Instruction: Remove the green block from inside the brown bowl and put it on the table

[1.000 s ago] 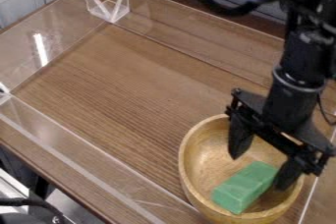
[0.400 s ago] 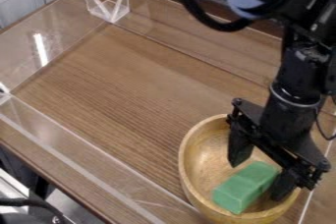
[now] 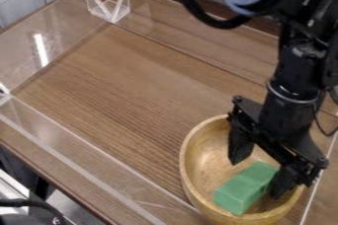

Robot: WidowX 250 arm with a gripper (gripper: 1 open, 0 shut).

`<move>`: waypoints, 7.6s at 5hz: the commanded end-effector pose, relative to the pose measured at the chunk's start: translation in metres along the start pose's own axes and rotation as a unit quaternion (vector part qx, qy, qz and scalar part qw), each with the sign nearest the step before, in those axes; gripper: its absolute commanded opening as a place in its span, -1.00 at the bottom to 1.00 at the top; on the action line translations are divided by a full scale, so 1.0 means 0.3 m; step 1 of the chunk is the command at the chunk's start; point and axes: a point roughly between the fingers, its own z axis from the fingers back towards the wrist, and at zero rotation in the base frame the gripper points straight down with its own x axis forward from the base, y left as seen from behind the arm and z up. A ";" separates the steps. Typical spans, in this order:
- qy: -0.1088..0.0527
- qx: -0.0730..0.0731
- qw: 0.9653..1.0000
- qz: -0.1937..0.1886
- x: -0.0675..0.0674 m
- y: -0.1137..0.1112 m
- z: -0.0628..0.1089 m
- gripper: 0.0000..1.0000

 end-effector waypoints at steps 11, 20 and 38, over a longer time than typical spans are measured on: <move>-0.047 -0.022 0.998 -0.035 0.034 0.008 0.007 1.00; -0.030 -0.023 0.999 0.005 -0.013 0.013 0.109 -1.00; -0.152 0.007 0.973 0.174 0.067 0.367 0.145 -1.00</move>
